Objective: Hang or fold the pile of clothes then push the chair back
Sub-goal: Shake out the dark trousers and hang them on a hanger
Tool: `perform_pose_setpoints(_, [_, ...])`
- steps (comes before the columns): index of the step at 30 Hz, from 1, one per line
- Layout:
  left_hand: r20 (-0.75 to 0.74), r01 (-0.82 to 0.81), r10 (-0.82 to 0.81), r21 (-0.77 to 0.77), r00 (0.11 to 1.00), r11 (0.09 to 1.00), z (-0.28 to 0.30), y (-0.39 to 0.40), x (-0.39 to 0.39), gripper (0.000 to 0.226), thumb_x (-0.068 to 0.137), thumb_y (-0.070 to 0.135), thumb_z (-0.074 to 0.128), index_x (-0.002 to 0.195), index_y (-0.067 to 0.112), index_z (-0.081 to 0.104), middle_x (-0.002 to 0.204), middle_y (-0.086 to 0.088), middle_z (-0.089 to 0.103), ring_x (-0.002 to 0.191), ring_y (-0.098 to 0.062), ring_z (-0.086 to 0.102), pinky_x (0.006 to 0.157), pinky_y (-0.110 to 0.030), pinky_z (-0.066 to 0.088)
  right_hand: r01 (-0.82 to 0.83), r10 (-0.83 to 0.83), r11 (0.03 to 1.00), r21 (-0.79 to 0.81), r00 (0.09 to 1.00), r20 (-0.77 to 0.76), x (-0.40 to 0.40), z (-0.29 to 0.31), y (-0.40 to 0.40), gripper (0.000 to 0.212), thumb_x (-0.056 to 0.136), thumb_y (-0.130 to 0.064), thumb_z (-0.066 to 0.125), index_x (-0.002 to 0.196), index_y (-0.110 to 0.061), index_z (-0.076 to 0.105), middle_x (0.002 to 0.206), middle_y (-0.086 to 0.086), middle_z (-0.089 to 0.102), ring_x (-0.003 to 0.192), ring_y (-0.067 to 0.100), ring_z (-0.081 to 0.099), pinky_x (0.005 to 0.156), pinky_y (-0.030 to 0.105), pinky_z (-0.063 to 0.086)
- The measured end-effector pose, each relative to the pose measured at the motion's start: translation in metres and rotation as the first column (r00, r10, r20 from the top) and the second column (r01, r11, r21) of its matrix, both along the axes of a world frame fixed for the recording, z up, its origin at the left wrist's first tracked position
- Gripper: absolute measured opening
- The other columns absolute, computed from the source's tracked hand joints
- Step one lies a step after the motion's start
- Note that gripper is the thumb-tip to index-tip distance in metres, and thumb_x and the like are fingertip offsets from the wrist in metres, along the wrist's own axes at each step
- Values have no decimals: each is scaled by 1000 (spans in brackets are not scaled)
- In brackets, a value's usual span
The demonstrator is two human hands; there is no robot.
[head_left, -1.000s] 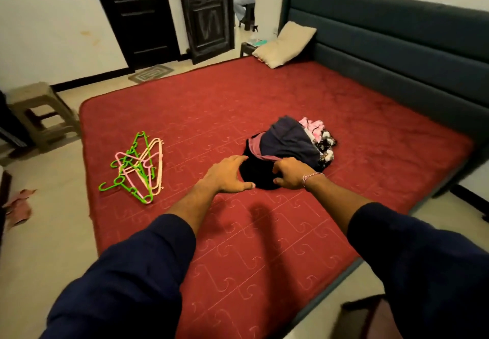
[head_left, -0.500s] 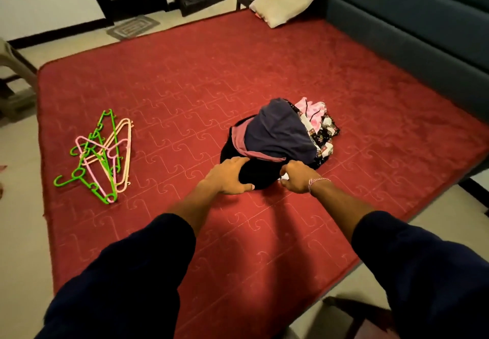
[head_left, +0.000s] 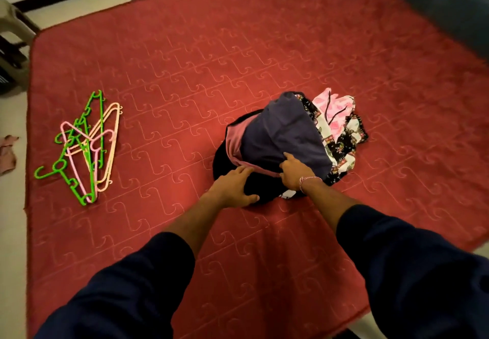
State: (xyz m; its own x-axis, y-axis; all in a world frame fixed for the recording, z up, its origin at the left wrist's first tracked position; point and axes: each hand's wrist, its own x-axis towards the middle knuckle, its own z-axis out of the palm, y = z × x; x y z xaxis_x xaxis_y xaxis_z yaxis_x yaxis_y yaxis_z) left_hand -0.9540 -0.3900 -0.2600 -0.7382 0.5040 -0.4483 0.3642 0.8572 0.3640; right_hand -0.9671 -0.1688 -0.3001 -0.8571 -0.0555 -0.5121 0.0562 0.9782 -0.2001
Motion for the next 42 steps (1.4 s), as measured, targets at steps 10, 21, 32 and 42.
perform_pose_setpoints(10, [94,-208,192,213,977,955,0,38,-46,85,79,50,73,147,14,37,143,-8,52,129,-27,52,103,-43,46,233,-314,926,-298,912,-263,-35,26,18,24,78,-2,60,95,-18,68,96,14,71,94,39,64,79,44,53])
perform_pose_setpoints(21, [-115,-299,338,264,934,917,32,82,-87,75,82,48,74,131,1,44,130,-19,52,120,-35,50,93,-46,47,43,-312,907,-419,735,-602,-80,96,22,25,95,-13,56,116,-10,71,99,16,60,98,36,56,90,47,45])
perform_pose_setpoints(32, [-321,-160,488,681,812,715,130,107,-117,9,99,8,42,99,6,51,86,-14,62,76,-36,57,62,-44,39,-81,-530,780,-621,441,-724,-97,235,29,27,98,-26,60,120,-22,74,105,-3,77,90,10,73,79,28,58])
perform_pose_setpoints(42, [155,-412,729,892,666,187,223,108,-138,17,101,4,39,92,17,47,72,4,47,60,-8,39,55,-25,33,-92,-709,426,-900,584,-395,-85,288,44,21,101,-13,57,112,-12,75,95,-4,76,70,18,74,69,37,61])
